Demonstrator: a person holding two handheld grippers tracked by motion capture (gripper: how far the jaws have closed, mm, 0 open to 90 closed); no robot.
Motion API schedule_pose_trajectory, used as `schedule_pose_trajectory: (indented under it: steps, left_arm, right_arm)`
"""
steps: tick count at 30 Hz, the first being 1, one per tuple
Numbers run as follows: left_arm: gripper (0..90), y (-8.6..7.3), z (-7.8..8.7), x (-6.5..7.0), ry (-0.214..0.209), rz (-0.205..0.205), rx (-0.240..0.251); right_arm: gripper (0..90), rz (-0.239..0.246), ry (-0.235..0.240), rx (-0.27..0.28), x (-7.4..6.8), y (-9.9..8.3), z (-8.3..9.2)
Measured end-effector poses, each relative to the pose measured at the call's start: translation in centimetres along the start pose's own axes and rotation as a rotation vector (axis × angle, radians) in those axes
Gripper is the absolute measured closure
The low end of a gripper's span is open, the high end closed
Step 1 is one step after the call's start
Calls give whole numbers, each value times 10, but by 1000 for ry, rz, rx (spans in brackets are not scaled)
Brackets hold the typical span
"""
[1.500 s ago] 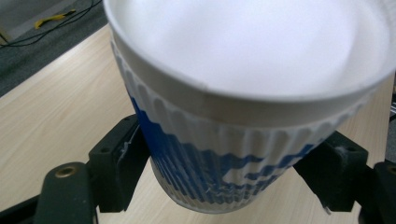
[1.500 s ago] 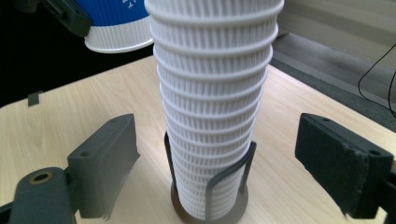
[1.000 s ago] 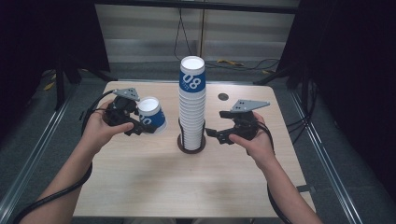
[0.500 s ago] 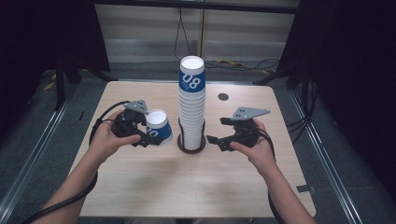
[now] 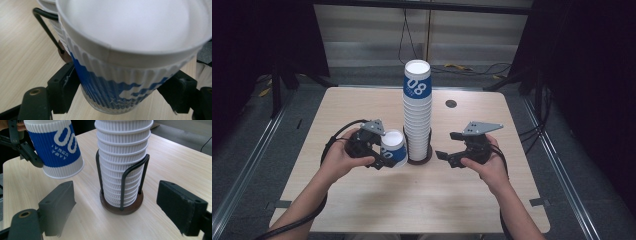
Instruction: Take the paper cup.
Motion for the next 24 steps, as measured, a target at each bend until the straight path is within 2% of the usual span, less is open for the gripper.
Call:
schedule_pose_trajectory:
  steps: [1, 4, 10, 22, 24]
  left_arm:
    - [225, 1, -3, 2, -4, 10, 10]
    - [225, 0, -10, 6, -13, -5, -4]
    - [225, -2, -23, 13, -37, 5, -5]
    - [225, -6, -43, 27, -75, -15, -21]
    - [226, -5, -47, 30, -80, -2, -10]
  right_arm:
    - [144, 3, 3, -3, -1, -1, 0]
    - [145, 12, 9, 2, -4, -2, -2]
    - [145, 27, 25, 4, -13, -2, -5]
    - [145, 50, 51, 9, -26, -4, -9]
    - [145, 50, 56, 11, -28, -5, -10]
Point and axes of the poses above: each handheld gripper's, and its own axes: z roughly backward along the jaws, y roughly out of its top, x roughly to its right, the point moved 9 cm from there along -z, roughly forward along the jaws, and after that the axes turned 4 degrees about z, right-handed, at the moved point
